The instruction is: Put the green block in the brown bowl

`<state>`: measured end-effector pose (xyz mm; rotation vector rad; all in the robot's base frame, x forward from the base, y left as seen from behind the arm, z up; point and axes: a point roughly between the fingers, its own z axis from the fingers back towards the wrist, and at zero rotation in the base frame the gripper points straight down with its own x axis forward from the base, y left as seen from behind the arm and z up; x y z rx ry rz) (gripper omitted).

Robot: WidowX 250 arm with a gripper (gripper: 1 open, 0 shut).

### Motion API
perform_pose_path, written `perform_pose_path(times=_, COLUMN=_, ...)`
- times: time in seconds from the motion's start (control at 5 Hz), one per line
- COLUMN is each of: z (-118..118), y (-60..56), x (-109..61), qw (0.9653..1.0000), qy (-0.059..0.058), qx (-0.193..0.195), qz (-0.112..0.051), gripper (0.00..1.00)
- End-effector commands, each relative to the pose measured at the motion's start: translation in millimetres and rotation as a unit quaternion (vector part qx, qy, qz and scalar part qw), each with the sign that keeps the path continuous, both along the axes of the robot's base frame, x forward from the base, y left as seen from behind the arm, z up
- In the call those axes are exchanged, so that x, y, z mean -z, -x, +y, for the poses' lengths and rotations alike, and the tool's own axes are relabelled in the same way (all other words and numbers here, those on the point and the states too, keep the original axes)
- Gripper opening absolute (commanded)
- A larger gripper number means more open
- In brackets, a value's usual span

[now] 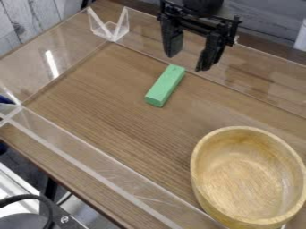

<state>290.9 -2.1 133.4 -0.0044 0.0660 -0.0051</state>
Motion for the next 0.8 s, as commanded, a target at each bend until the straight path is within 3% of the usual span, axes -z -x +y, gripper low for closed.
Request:
perform_pose_path(times=0.0, z=11.4, y=-1.5, x=5.4, qw=0.9999, qy=0.004, qx=0.001, qz=-0.009, gripper=1.00)
perform_pose_path(times=0.2, z=24.3, y=1.1, x=14.1, qw=0.9997, qy=0.007, qx=0.007, qz=-0.020, gripper=1.00)
perform_pose_path(times=0.6, z=43.3, y=-11.3, x=37.2, qw=0.9996, qy=-0.010, qx=0.023, qz=0.014, gripper=1.00)
